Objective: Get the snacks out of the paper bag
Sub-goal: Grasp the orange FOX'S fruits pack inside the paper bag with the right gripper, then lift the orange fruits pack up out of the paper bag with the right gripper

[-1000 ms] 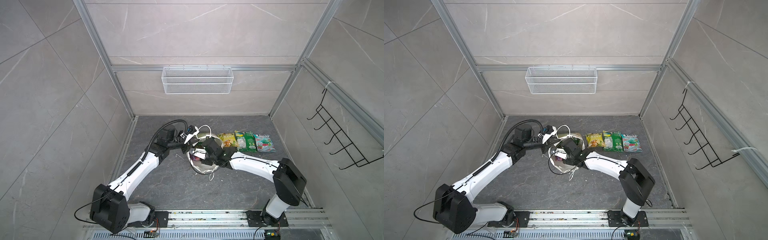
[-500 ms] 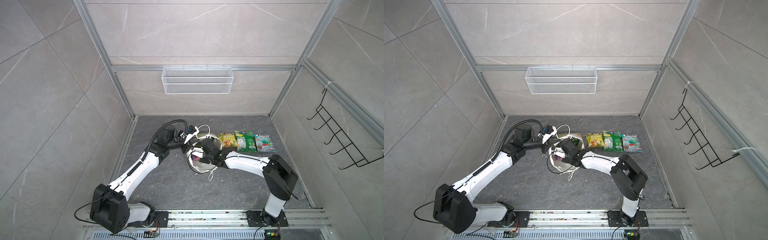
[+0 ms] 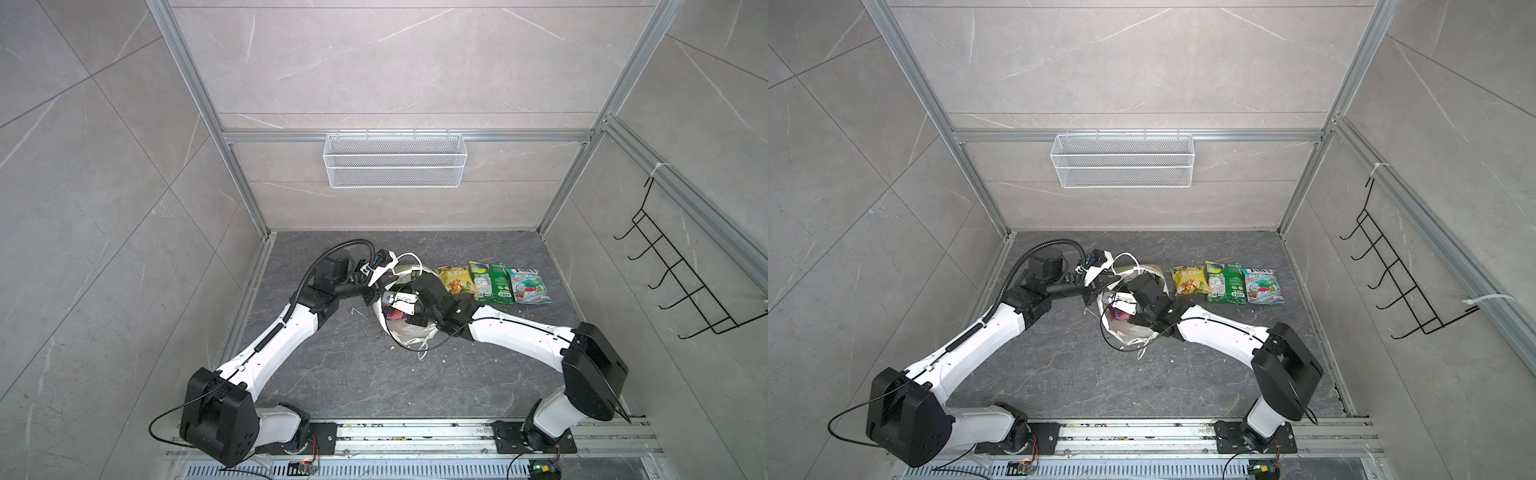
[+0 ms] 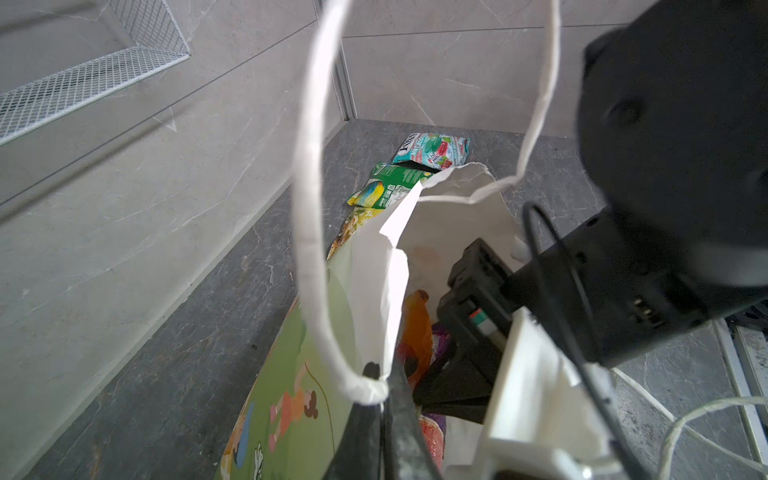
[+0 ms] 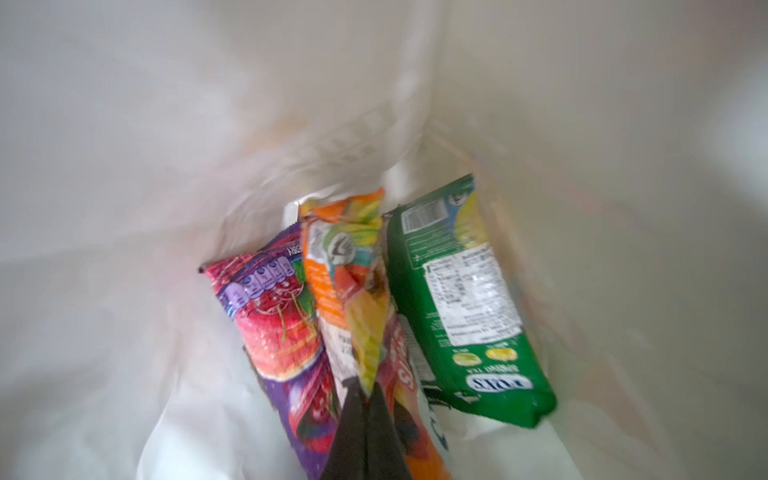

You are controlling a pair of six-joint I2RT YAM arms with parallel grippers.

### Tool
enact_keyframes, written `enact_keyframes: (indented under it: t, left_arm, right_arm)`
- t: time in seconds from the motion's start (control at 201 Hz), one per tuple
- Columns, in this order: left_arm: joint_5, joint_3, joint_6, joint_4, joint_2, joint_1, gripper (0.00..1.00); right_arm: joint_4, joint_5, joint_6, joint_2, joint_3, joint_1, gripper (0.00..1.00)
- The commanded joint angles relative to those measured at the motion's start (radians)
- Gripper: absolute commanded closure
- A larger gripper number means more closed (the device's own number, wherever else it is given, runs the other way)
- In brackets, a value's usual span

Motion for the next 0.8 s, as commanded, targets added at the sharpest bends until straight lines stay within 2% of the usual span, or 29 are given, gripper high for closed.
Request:
enact_keyframes:
  t: [0.0, 0.398, 0.523, 0.791]
  left_arm:
    - [0.016, -0.002, 0.002, 0.063, -0.024, 0.001, 1.00]
    - [-0.030, 0.002, -0.022, 0.092, -0.011, 0.001, 1.00]
    - [-0.029, 0.008, -0.017, 0.087, -0.008, 0.001, 1.00]
    - [-0.046, 0.017, -0.028, 0.118, 0.016, 0.001, 1.00]
  right_arm:
    - [-0.021, -0.043, 0.029, -0.077, -0.023, 0.011, 1.00]
    - [-0.110, -0.081, 0.064, -0.274, -0.004, 0.061, 1.00]
    - [-0.132, -0.124, 0.085, -0.348, -0.002, 0.061, 1.00]
    - [-0.104, -0.082, 0.123, -0.474, -0.012, 0.061, 1.00]
